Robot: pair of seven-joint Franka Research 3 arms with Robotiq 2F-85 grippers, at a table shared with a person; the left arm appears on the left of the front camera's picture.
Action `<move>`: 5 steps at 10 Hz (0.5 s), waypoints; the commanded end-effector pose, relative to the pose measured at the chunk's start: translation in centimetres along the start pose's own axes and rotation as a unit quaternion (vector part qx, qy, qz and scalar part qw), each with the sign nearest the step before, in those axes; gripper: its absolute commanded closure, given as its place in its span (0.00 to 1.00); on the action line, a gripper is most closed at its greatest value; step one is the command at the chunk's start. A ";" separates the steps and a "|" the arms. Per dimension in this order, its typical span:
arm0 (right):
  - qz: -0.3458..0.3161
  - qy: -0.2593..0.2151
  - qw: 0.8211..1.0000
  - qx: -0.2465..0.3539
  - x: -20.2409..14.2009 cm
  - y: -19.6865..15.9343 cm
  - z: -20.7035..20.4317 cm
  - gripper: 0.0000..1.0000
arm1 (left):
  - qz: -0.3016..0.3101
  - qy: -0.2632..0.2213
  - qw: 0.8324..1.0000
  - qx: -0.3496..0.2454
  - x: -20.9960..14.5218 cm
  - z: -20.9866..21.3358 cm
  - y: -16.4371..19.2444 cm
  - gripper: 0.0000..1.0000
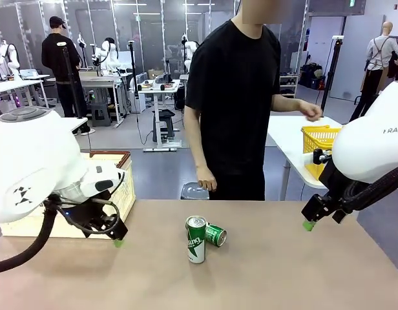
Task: Place the drinks into the Shopping basket.
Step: Pick up one drink and place it into the Shopping basket.
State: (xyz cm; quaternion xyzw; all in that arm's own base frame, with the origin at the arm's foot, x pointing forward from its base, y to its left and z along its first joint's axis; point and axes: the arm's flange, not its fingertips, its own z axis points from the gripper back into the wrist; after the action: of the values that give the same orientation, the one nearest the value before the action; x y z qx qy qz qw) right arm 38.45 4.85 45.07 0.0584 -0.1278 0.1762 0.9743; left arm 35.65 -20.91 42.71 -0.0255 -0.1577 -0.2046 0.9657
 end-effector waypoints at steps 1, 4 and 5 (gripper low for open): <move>0.006 0.001 1.000 0.004 0.0 -0.2 0.2 0.00 | 0.003 -0.016 1.000 -0.018 0.4 -0.2 -0.3 0.00; 0.006 0.001 1.000 0.004 0.0 -0.2 0.2 0.00 | -0.005 -0.013 1.000 -0.027 2.9 -0.6 -1.5 0.00; 0.006 0.001 1.000 0.004 0.0 -0.2 0.2 0.00 | -0.009 -0.018 0.999 -0.034 4.7 -1.0 -2.5 0.00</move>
State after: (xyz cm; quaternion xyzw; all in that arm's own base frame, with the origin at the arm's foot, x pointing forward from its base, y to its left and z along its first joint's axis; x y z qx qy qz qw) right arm 38.45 4.85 45.08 0.0585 -0.1278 0.1762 0.9743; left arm 37.25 -23.33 43.21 -0.0447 -0.1639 -0.2102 0.9628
